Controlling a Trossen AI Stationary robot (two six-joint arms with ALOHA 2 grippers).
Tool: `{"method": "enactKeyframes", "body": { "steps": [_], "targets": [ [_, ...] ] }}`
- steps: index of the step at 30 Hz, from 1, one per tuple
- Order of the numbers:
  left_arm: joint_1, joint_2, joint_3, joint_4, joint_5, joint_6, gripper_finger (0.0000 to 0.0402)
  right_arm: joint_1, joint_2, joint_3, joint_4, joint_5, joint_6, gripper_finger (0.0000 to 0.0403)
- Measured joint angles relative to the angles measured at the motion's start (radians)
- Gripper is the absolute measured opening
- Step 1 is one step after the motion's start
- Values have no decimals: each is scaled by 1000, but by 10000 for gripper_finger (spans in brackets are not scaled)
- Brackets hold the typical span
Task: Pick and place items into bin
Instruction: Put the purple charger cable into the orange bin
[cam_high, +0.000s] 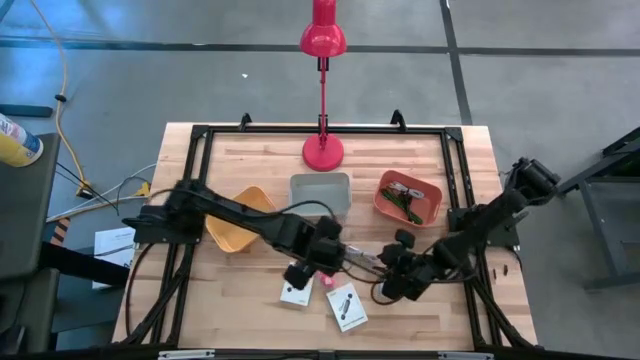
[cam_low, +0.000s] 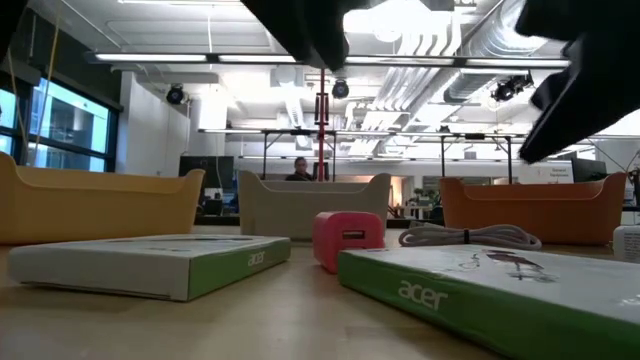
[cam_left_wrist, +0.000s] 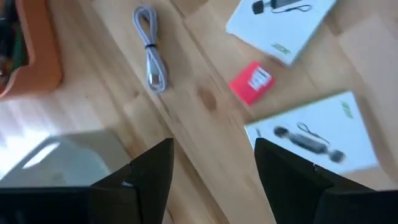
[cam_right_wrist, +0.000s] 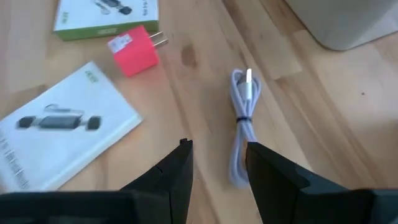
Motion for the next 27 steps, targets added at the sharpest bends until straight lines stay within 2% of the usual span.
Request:
{"method": "enactKeyframes", "body": {
  "steps": [6,12,18,27],
  "targets": [
    [-38,-213,-197,8,-85,-89,212,-99,66,0,71,-100,-55,138],
    [-73,-443,-403,22,-193,-261,210,-176,82,0,73,-132,-88,138],
    [-123,-648,-589,39,-276,-421,216,-254,82,0,102,-290,-245,138],
    [-199,-869,-783,112,-410,-559,217,-312,82,0,132,-346,-316,141]
  ]
}}
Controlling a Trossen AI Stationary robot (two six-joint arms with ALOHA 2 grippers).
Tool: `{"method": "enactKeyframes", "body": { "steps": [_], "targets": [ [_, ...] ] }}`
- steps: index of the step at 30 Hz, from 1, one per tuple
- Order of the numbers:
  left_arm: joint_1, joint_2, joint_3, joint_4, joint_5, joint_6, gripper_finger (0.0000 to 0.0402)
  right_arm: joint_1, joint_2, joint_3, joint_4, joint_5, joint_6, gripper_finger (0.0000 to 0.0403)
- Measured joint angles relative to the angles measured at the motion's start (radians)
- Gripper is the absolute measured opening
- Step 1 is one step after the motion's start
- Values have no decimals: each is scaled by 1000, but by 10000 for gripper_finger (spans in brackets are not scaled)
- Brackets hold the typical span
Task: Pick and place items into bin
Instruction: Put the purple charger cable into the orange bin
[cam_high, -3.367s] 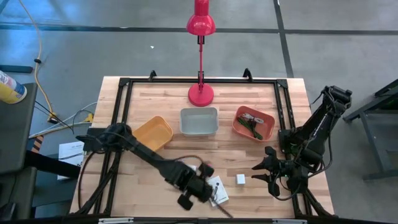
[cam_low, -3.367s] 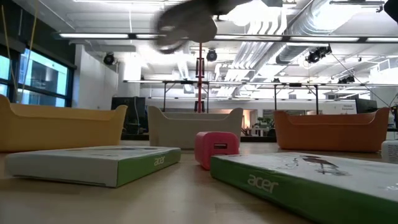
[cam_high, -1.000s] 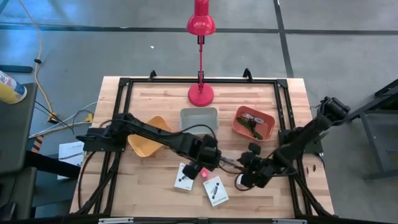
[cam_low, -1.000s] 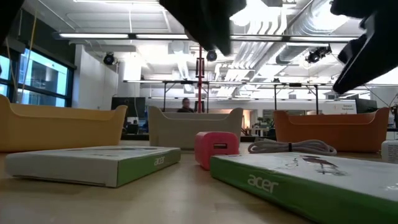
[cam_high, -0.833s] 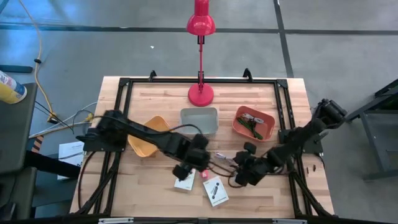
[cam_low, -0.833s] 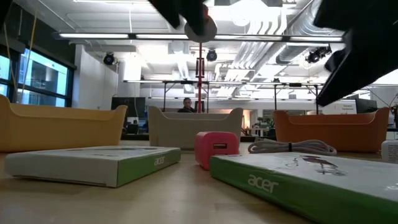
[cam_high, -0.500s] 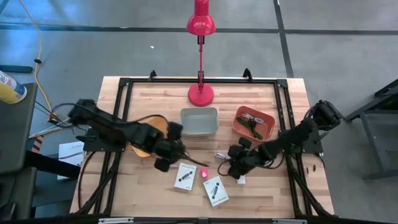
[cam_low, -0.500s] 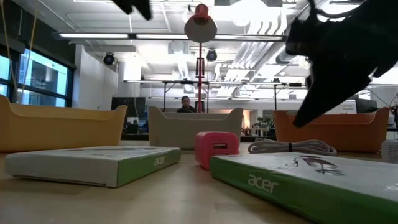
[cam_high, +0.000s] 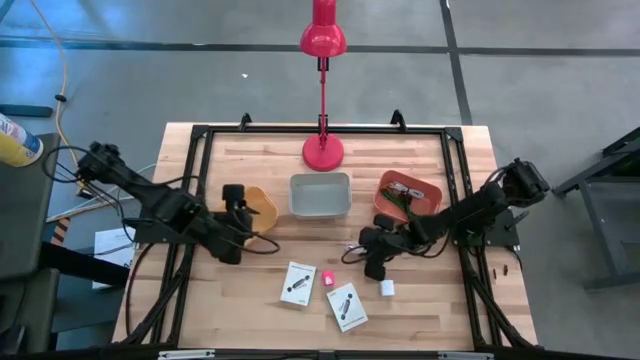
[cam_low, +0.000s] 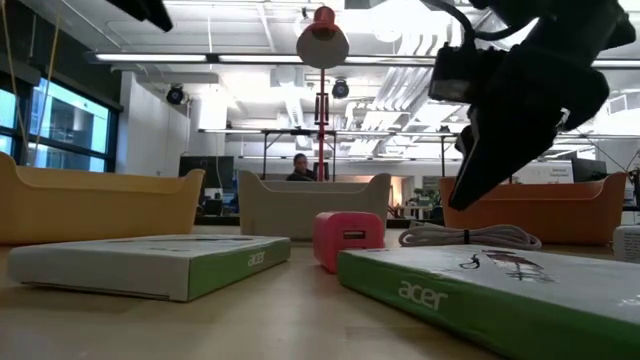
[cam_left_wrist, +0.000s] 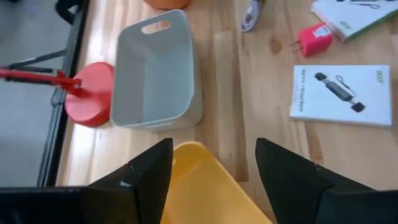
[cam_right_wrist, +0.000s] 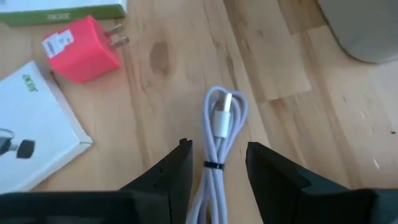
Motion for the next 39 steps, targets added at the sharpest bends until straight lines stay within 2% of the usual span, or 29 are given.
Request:
{"method": "enactKeyframes", "body": {
  "steps": [8,16,21,34,39],
  "targets": [
    [-5,-71,-88,29,-46,-26,216,-19,73,0,39,-70,-5,175],
    [-5,-72,-98,31,-72,-22,216,-19,140,1,87,-33,68,195],
    [-5,-72,-98,44,-103,-22,216,-20,141,2,79,-2,82,171],
    [-5,-72,-98,84,-114,-2,216,-20,141,0,64,38,86,68],
    [-5,-71,-98,85,-115,0,216,-20,141,0,64,46,86,39]
  ]
}}
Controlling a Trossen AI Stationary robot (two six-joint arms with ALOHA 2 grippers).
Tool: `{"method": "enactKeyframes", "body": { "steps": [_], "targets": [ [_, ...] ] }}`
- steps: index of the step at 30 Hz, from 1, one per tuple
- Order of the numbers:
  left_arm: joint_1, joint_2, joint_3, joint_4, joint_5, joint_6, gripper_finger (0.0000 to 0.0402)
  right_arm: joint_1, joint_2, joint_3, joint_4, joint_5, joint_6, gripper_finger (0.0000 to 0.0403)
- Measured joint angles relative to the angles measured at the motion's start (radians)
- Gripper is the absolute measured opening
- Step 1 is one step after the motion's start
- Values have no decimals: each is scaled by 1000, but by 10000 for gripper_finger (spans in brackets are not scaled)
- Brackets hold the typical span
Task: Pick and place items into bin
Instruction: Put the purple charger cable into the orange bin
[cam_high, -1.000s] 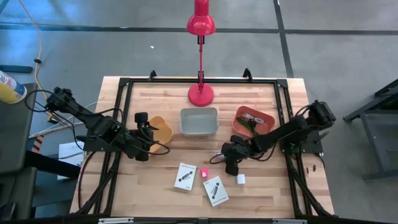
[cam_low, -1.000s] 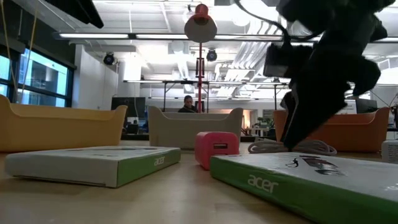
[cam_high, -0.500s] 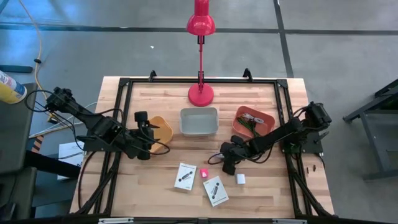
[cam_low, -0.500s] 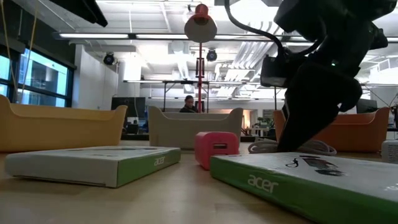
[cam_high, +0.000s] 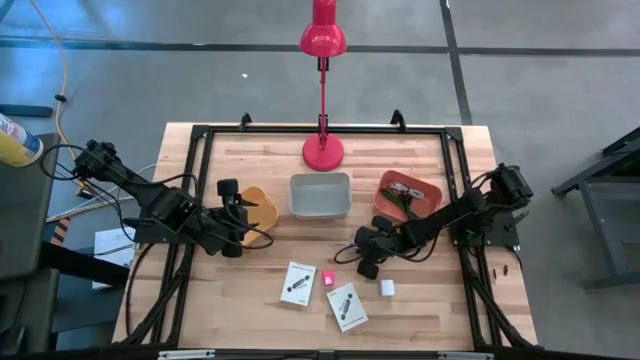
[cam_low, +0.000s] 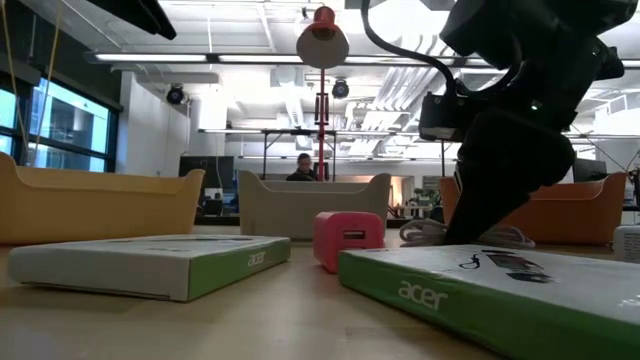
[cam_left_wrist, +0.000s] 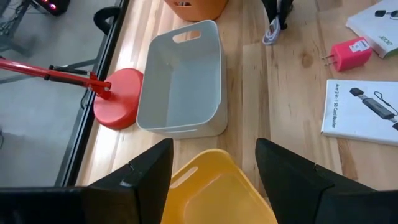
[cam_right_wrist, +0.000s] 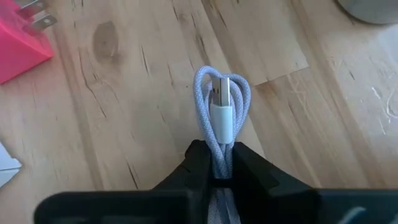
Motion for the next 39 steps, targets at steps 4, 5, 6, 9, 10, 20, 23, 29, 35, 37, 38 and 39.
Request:
{"method": "enactKeyframes", "body": {
  "steps": [4,5,6,9,10,20,23,29,35,37,38,39],
  "targets": [
    [0,0,0,3,0,0,216,0,0,0,0,0,12,40],
    [0,0,0,3,0,0,216,0,0,0,0,2,22,45],
    [0,0,0,3,0,0,216,0,0,0,0,4,29,51],
    [0,0,0,5,0,0,216,0,0,0,1,6,48,61],
    [0,0,0,6,0,0,216,0,0,0,1,5,48,62],
    [0,0,0,12,0,9,216,0,-85,-1,-37,43,45,36],
    [0,0,0,12,0,8,216,-1,-140,0,-74,75,45,53],
    [0,0,0,13,0,9,216,-10,-302,0,-258,145,48,43],
    [0,0,0,13,-8,9,216,-23,-508,0,-476,254,78,35],
    [0,0,0,13,-8,9,216,-36,-570,0,-569,292,118,46],
    [0,0,0,13,-12,9,216,-43,-597,0,-614,304,137,53],
    [0,0,0,13,-15,9,216,-52,-622,0,-659,313,157,57]
  ]
}}
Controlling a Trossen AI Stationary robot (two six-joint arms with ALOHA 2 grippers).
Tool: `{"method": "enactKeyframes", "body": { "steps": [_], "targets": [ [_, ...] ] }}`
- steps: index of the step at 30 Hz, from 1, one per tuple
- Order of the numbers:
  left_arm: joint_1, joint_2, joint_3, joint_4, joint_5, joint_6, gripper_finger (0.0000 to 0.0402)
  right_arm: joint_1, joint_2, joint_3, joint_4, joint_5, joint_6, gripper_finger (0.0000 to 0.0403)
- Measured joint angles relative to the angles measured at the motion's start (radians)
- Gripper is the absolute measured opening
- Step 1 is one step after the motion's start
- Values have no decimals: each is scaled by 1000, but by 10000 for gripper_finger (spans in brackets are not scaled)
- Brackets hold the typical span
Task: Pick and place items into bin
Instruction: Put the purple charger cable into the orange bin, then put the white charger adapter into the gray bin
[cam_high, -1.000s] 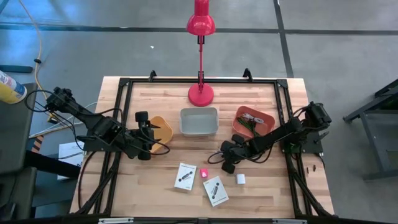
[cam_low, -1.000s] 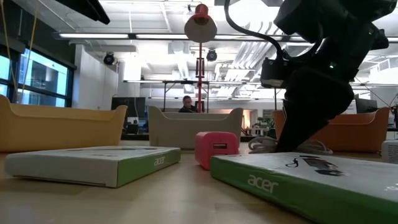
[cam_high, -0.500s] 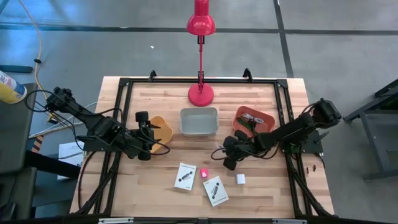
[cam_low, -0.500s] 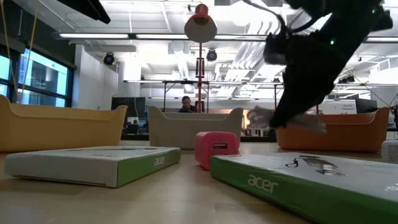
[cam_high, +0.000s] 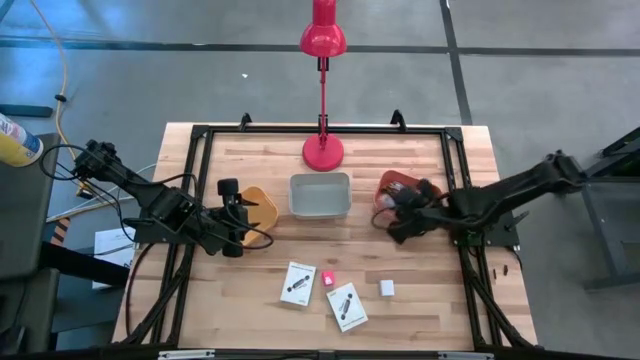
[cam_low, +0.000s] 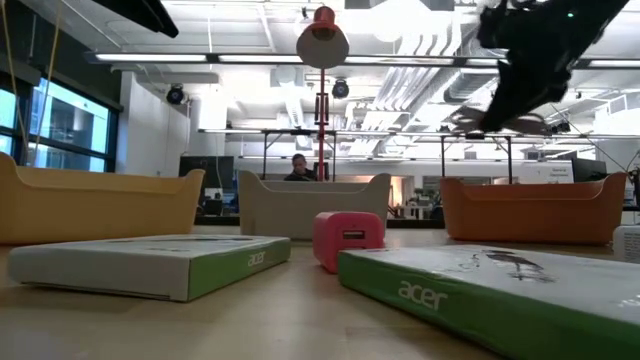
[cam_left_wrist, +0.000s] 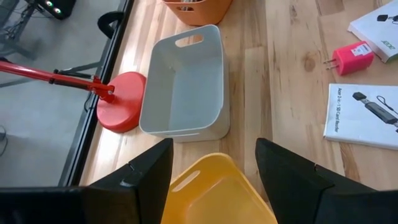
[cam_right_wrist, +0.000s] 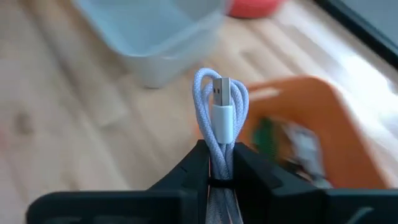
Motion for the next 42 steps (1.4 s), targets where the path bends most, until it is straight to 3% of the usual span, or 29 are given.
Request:
{"method": "enactKeyframes", "body": {
  "steps": [6,13,18,29,42],
  "targets": [
    [0,0,0,6,-23,0,216,-68,-77,0,-209,10,70,47],
    [0,0,0,32,-38,6,216,-166,-60,0,-217,10,69,45],
    [0,0,0,40,-38,7,216,-225,-2,0,-204,1,80,64],
    [0,0,0,39,-52,-1,216,-307,185,0,-162,-58,70,52],
    [0,0,0,58,-52,-1,216,-326,211,0,-98,-115,44,156]
  ]
}}
